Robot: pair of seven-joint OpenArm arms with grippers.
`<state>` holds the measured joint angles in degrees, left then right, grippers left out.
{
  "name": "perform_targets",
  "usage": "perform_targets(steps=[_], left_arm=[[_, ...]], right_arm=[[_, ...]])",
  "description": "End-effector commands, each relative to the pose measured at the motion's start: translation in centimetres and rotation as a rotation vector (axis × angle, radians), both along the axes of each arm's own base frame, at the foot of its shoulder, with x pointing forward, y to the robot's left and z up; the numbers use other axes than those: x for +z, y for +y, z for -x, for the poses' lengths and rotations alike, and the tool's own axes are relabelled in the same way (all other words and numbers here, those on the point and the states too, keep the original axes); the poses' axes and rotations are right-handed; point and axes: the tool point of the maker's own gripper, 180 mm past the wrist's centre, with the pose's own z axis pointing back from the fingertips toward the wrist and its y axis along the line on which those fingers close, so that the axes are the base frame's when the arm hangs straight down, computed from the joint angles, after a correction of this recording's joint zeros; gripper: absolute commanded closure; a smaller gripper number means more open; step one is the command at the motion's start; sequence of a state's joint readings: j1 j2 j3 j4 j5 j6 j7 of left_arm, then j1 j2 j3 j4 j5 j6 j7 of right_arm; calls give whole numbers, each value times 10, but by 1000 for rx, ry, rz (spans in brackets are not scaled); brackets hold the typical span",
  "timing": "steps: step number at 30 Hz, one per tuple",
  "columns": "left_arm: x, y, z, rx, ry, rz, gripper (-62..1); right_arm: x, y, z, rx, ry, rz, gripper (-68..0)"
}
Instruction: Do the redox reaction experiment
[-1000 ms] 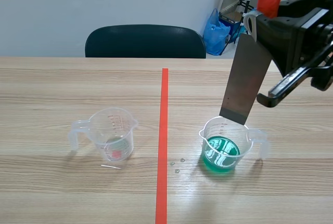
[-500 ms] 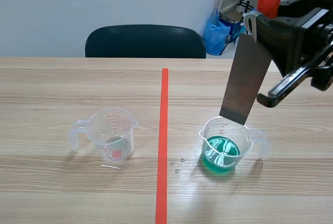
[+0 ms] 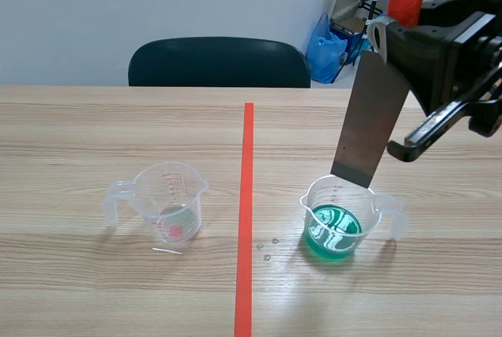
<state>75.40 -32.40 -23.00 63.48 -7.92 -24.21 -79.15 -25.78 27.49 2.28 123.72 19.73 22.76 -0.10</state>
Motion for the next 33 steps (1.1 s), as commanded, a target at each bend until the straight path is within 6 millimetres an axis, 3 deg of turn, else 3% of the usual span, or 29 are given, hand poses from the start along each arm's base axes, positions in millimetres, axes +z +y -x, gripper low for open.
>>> perform_targets(steps=[1,21,33], left_arm=[[5,-2,-3,2,-25,19,-623],[5,-2,-3,2,-25,19,-623],[5,-2,-3,0,-25,19,-623]], right_arm=[[10,2,2,11,-33,-2,-20],[17,3,-1,17,-58,-3,-20],[24,25,-7,80,-78,-20,-20]])
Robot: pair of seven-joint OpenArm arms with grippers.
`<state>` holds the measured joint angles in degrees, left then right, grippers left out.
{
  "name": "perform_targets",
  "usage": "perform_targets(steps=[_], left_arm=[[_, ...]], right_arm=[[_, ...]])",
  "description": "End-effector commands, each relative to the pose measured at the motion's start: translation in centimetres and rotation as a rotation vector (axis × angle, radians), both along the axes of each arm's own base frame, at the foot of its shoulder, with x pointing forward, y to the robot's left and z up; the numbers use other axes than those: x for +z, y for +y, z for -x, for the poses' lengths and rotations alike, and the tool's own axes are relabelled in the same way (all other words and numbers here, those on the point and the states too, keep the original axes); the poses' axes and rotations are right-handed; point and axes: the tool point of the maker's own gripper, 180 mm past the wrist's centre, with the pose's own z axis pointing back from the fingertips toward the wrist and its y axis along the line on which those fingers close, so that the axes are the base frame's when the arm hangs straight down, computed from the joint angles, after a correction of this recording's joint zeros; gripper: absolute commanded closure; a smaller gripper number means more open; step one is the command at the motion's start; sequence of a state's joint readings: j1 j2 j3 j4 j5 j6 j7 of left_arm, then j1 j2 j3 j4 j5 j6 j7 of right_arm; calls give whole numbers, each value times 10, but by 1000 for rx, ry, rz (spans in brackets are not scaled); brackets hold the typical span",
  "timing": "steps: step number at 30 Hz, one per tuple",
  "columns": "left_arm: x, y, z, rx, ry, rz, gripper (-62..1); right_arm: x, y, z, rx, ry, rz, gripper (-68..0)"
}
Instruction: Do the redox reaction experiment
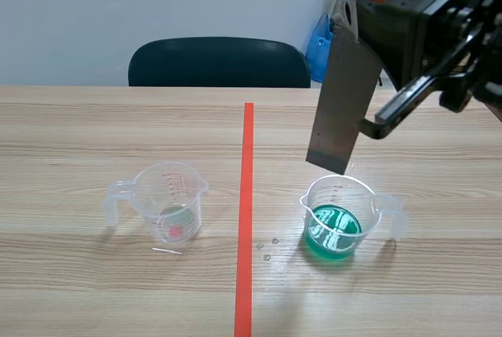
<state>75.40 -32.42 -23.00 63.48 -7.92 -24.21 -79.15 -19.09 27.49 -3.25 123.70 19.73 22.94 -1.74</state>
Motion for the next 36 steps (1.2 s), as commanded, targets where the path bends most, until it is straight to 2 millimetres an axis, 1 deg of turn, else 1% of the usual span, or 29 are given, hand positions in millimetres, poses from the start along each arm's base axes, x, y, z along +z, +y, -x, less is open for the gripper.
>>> perform_targets(steps=[1,14,23,36], left_arm=[[5,-2,-3,0,-25,19,-623],[5,-2,-3,0,-25,19,-623],[5,-2,-3,0,-25,19,-623],[5,-2,-3,0,-25,19,-623]], right_arm=[[8,3,-3,16,-30,-2,-20],[10,38,-19,116,-46,-21,-20],[12,68,-25,207,-46,-50,-20],[4,112,-35,280,16,-97,-20]])
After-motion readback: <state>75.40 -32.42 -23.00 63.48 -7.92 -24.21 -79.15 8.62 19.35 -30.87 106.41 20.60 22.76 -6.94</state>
